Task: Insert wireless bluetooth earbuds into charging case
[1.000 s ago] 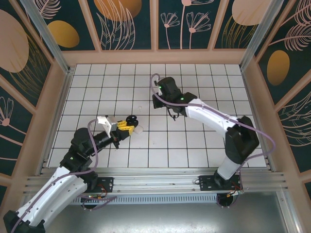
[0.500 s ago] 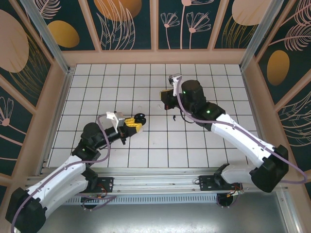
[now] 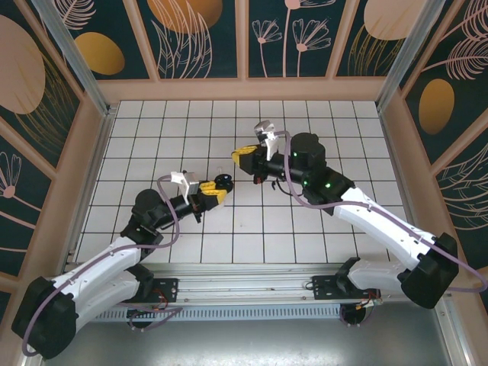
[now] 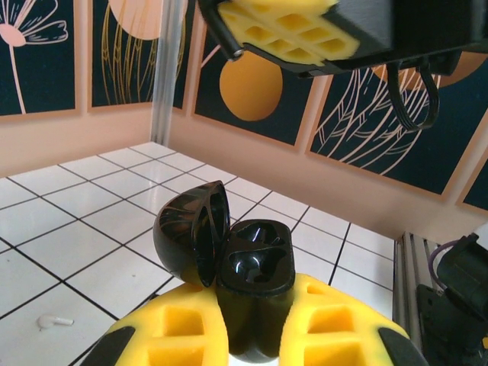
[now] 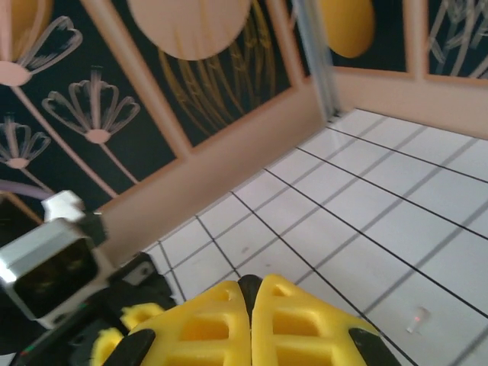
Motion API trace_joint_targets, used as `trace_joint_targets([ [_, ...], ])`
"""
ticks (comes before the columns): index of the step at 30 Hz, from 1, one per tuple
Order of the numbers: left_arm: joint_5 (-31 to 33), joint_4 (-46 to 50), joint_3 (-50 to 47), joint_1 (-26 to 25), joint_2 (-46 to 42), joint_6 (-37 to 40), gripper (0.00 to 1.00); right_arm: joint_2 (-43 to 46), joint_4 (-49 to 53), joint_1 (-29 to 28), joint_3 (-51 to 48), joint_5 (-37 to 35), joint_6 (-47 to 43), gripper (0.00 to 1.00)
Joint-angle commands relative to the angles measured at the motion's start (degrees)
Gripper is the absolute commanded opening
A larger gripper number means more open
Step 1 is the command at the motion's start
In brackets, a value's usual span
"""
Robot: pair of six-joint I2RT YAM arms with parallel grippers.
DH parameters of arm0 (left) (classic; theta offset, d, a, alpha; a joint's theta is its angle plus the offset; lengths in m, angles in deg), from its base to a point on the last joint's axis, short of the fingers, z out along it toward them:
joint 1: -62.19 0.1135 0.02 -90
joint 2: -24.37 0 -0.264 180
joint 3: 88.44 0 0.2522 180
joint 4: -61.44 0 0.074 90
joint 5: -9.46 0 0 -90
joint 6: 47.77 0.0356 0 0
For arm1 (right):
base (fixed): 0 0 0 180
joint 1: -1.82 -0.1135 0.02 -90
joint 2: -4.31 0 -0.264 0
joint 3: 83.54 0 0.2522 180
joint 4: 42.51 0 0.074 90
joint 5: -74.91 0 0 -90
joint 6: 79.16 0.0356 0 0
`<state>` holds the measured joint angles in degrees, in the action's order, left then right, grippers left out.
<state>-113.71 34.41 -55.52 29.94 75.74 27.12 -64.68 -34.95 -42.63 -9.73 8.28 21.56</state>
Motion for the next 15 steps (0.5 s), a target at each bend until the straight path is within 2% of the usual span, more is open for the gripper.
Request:
trace_joint_targets([
  [1,-0.3,-7.1,-0.2,-0.2,0.6,-1.9,0.0,-0.9,-5.6,-0.6,-0.4,5.3,-0.8,0.07],
  [9,1.0,-7.3,1.1,-0.2,1.1,-0.2,0.0,-0.9,-9.4,-1.7,-2.8,9.4,-2.2,0.09],
  [15,1.8,-7.9,1.5,-0.2,1.2,0.1,0.0,-2.2,-8.6,-2.4,-1.4,11.0,-4.5,0.1],
])
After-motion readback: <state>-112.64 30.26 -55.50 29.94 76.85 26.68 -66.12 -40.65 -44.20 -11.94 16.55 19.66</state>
